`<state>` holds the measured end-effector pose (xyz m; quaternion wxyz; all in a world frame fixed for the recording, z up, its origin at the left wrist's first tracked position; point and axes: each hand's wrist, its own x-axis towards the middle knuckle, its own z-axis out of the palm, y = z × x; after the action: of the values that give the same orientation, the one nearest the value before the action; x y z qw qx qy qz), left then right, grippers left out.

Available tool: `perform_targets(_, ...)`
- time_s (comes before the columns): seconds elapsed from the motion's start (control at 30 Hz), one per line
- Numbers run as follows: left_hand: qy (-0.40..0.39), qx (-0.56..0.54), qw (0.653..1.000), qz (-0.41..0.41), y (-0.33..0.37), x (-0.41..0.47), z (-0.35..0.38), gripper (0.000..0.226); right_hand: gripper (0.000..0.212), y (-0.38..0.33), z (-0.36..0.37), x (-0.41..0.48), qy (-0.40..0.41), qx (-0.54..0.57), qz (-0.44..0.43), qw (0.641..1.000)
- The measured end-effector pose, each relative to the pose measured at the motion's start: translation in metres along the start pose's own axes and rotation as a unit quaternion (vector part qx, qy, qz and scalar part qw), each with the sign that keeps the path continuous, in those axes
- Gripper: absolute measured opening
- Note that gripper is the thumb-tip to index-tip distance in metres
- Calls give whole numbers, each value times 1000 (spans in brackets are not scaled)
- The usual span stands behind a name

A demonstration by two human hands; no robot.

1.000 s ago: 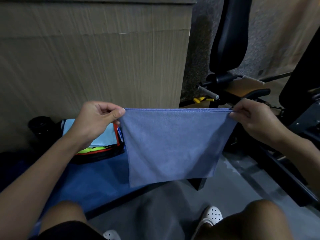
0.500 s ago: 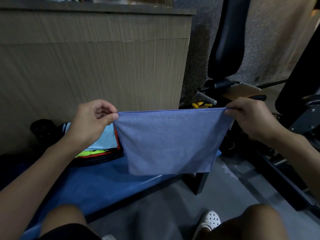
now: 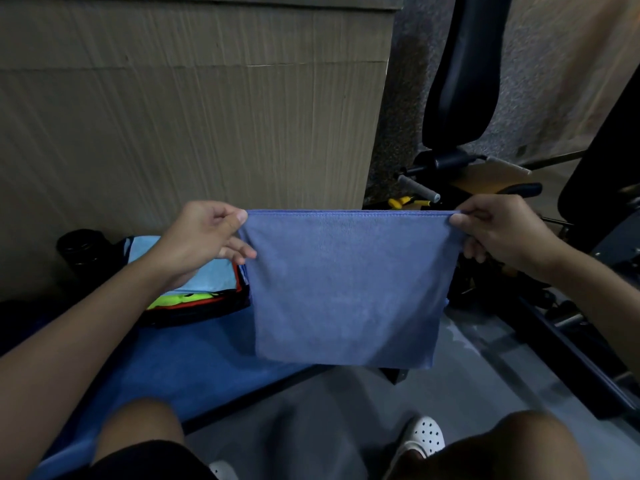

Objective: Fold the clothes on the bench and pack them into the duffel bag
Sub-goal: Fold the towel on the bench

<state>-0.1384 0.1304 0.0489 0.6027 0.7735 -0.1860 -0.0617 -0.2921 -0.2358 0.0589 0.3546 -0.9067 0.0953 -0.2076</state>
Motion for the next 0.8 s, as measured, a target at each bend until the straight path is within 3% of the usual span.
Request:
perform_targets(0.17,31,-43,999,-8,0,36,8,15,11,11,19,36,22,16,3,1000)
perform_targets(0.37,63,-30,992,103,15,78,12,13,9,18,24,90,117,20,-41,992)
perform_targets(0.47,48,-25,990,130,9,76,13,13,8,28,25,95,128,-3,-62,990)
perform_targets(0.53,26,-11,992,119,-13,68,17,15,4,41,32,82,100,-46,-83,990)
perform_targets(0.63,-20,38,997,72,-66,47,28,14,1,75,57,47,-3,-60,-111,992)
perform_targets(0.73,-70,78,995,5,-124,17,39,15,38,117,91,7,-97,-54,-91,990)
perform_targets(0.8,-115,109,987,-33,-153,-2,42,17,29,138,109,-19,-136,-46,-75,987)
